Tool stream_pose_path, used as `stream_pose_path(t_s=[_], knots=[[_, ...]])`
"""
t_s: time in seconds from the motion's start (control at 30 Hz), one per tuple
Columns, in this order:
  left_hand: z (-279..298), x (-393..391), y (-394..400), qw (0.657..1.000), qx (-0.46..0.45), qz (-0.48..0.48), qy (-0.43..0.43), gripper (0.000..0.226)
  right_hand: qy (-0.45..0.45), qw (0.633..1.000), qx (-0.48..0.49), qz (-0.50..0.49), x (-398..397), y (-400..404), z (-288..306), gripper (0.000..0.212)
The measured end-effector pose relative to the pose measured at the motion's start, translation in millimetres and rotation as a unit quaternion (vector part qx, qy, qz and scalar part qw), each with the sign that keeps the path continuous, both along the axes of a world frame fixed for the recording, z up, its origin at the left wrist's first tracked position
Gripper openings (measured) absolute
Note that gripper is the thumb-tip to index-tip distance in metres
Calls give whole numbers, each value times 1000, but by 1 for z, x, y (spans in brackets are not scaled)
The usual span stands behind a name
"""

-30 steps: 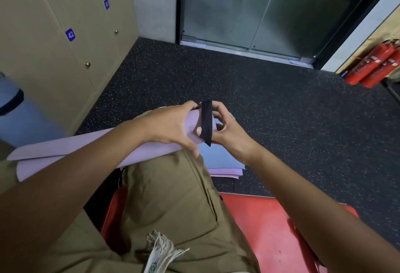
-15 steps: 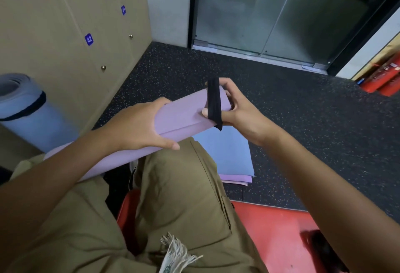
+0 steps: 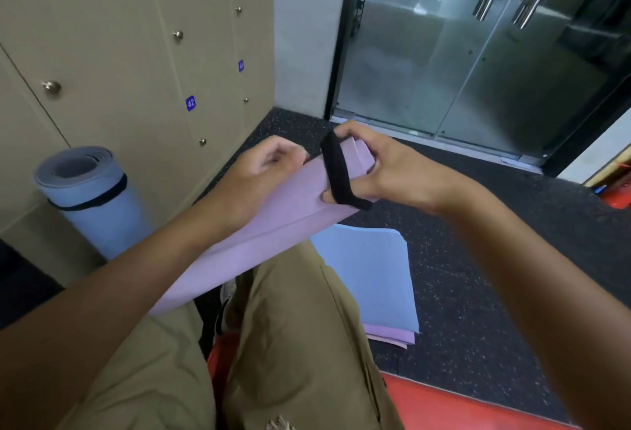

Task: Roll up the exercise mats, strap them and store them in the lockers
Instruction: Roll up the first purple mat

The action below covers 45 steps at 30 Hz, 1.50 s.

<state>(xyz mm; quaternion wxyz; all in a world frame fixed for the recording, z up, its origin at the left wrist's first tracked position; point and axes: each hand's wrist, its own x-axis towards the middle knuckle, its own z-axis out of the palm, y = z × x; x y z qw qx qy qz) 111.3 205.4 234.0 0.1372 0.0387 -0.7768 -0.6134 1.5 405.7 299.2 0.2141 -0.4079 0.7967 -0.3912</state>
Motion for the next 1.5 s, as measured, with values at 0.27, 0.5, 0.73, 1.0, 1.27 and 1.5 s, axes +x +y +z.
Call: stream_pose_path(t_s=[0.27, 0.5, 0.73, 1.0, 1.27, 1.5], knots=[[49, -10, -1, 988, 139, 61, -21, 67, 55, 996, 0, 67, 9, -35, 37, 52], [69, -1, -28, 976, 194, 32, -92, 74, 87, 993, 28, 80, 9, -60, 51, 58], [71, 0, -46, 965, 238, 55, -93, 53, 84, 994, 10, 70, 10, -77, 59, 105], [53, 17, -76, 958, 272, 51, -73, 63, 38, 989, -142, -24, 19, -85, 28, 110], [52, 27, -90, 968, 241, 58, -47, 24, -40, 956, -275, -94, 33, -102, -2, 101], [96, 43, -94, 989, 66, 129, 31, 32, -74, 943, -317, -66, 49, -132, 6, 93]])
